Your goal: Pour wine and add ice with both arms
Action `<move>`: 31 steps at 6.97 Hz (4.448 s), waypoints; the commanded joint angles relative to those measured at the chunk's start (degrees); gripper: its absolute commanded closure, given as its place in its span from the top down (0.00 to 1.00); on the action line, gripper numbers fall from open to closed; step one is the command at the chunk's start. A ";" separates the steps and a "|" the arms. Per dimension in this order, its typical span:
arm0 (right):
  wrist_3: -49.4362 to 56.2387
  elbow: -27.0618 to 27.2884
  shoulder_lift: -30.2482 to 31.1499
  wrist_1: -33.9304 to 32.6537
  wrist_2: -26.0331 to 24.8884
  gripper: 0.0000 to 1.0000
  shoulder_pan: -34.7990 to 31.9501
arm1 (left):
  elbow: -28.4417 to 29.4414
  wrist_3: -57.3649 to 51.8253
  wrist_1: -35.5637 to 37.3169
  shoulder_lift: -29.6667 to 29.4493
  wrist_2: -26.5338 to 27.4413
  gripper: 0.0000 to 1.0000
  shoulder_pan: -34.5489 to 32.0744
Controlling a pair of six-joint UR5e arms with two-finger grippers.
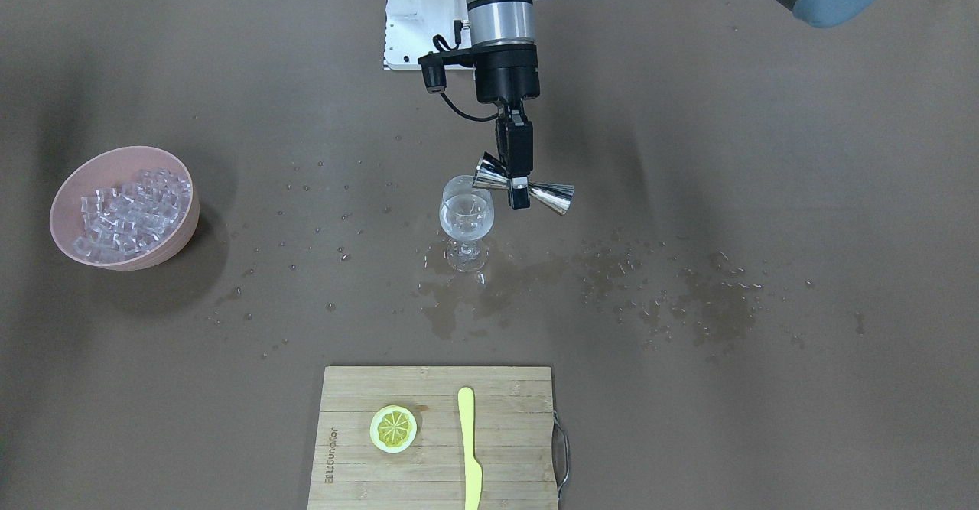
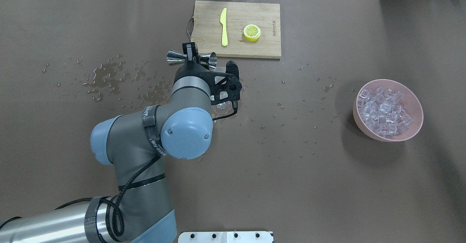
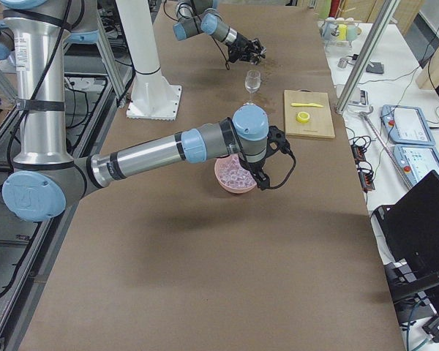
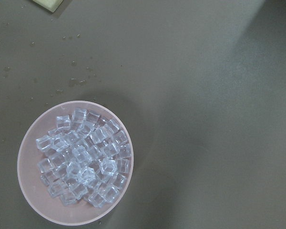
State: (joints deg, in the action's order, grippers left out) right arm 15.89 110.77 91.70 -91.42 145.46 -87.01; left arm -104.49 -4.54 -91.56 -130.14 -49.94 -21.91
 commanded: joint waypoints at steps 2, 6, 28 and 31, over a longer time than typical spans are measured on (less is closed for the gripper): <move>-1.02 0.85 -0.03 0.02 0.00 1.00 0.00 | -0.98 19.10 -17.37 10.22 -0.50 0.00 -2.94; -1.30 0.77 -0.03 0.02 -0.09 1.00 0.00 | 0.16 27.22 -23.65 17.72 -23.82 0.00 -21.46; -7.19 3.05 1.11 0.11 -0.09 1.00 0.09 | 35.58 50.42 -85.10 31.96 -37.33 0.54 -30.47; -7.19 3.05 1.11 0.02 -0.09 1.00 0.09 | 34.71 50.59 -84.92 32.31 -41.25 0.98 -31.00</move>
State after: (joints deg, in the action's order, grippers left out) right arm 8.70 113.82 92.81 -91.33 145.37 -86.96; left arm -69.30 46.03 -176.62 -98.04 -88.56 -52.55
